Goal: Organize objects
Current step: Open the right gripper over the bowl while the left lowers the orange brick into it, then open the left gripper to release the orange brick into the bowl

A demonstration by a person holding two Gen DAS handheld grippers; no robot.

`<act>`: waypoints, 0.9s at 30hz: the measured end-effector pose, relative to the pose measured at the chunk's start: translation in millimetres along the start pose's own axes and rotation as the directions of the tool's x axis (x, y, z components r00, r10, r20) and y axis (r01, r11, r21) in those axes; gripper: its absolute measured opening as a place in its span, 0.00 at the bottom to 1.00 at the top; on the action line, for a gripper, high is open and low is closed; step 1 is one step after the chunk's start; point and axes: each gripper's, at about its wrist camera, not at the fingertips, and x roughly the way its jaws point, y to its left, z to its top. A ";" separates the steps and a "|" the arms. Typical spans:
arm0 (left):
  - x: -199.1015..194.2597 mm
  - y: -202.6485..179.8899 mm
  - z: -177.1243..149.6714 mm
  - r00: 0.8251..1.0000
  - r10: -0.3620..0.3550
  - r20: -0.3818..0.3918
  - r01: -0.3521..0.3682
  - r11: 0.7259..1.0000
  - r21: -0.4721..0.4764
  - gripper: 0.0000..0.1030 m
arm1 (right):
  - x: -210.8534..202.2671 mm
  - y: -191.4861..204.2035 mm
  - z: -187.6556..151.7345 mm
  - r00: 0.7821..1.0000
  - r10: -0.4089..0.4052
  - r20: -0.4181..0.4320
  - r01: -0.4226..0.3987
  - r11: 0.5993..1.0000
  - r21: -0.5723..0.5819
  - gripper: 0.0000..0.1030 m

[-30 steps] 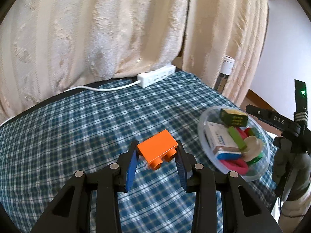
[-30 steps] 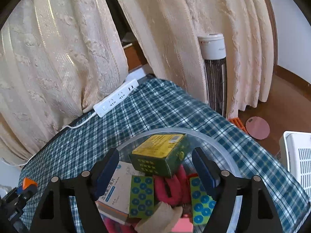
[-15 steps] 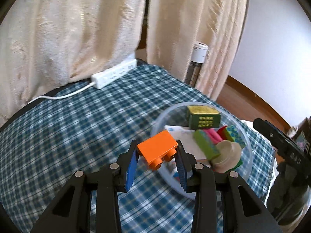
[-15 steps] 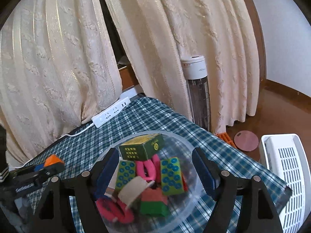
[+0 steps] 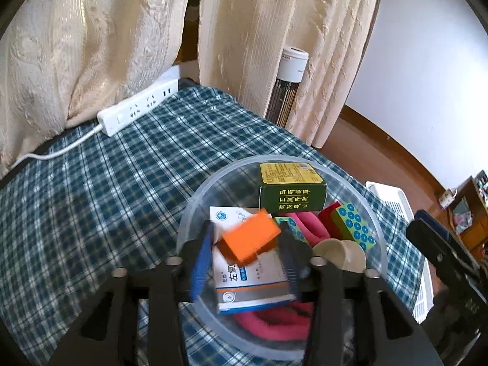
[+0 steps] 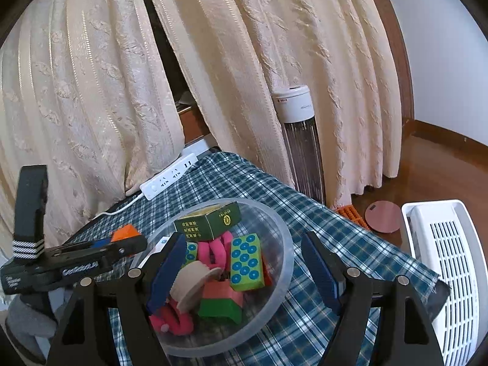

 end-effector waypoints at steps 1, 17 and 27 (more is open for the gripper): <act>0.9 0.7 -0.1 1.000 -0.002 0.002 0.002 1.000 -0.006 0.58 | -0.2 -0.4 -0.9 1.000 0.001 -0.003 -0.001 1.000 0.002 0.78; -40.0 7.9 -15.5 0.998 0.045 0.050 -0.044 0.999 -0.028 0.80 | -17.5 18.4 -18.3 0.999 0.026 -0.042 -0.028 0.998 -0.049 0.88; -80.3 8.4 -38.6 0.990 0.073 0.122 -0.073 0.997 -0.005 0.91 | -31.8 40.7 -37.3 0.996 -0.010 -0.089 0.000 0.994 -0.112 0.99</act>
